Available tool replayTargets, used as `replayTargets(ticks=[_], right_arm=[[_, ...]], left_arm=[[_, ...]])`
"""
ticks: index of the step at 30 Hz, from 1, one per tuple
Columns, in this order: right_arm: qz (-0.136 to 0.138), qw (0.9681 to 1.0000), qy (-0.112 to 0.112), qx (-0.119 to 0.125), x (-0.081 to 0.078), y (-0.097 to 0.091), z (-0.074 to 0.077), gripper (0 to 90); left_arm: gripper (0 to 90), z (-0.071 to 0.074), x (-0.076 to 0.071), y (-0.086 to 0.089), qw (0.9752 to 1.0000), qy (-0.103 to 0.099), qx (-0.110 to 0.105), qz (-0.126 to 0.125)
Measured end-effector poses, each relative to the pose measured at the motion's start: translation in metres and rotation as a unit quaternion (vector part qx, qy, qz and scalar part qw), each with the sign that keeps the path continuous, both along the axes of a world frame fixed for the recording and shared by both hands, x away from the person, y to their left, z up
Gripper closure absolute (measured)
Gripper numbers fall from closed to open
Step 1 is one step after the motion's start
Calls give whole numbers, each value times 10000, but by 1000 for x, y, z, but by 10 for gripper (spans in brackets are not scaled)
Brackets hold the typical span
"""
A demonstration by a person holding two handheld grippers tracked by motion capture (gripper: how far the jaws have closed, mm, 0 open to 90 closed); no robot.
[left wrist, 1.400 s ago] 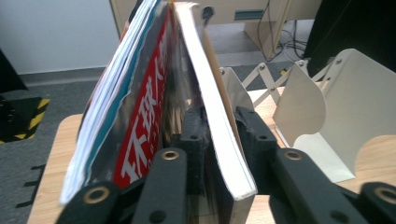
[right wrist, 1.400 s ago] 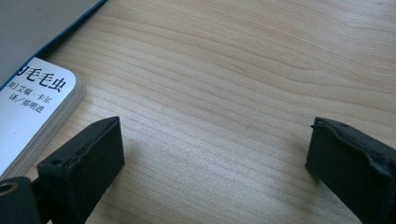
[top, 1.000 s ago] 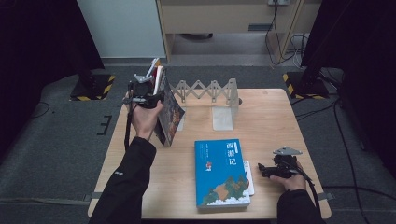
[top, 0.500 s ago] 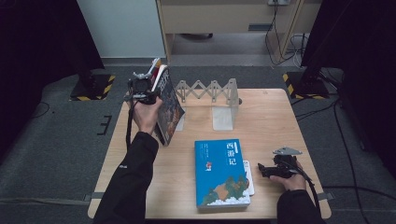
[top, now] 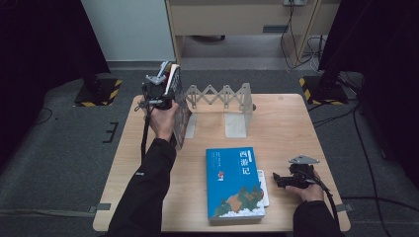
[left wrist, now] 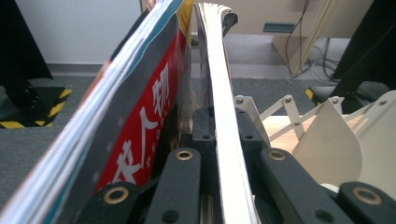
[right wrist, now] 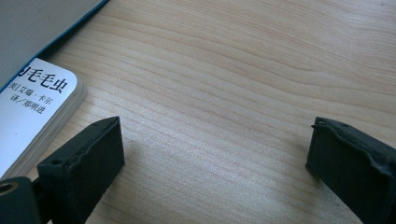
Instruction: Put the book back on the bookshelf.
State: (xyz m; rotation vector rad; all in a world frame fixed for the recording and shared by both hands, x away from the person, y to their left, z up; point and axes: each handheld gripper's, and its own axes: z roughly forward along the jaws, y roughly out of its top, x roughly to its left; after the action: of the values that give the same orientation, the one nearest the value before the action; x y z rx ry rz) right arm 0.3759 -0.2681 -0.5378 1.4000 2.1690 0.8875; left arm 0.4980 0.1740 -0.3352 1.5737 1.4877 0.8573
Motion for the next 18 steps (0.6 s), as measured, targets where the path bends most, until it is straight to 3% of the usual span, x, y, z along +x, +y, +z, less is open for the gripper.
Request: replayTargets(ticks=[4,13,18], right_arm=[[7,10000,5,-1,0,0,0,40],[16,10000,3,-14,0,0,0,41],[10,10000,12,-6,0,0,0,41]], left_arm=[[822,-3,3,-1,9999,-19,112,61],[809,-5,2,6,9999,-120,92,51],[700,-4,-2,6,9997,-160,178,-17]])
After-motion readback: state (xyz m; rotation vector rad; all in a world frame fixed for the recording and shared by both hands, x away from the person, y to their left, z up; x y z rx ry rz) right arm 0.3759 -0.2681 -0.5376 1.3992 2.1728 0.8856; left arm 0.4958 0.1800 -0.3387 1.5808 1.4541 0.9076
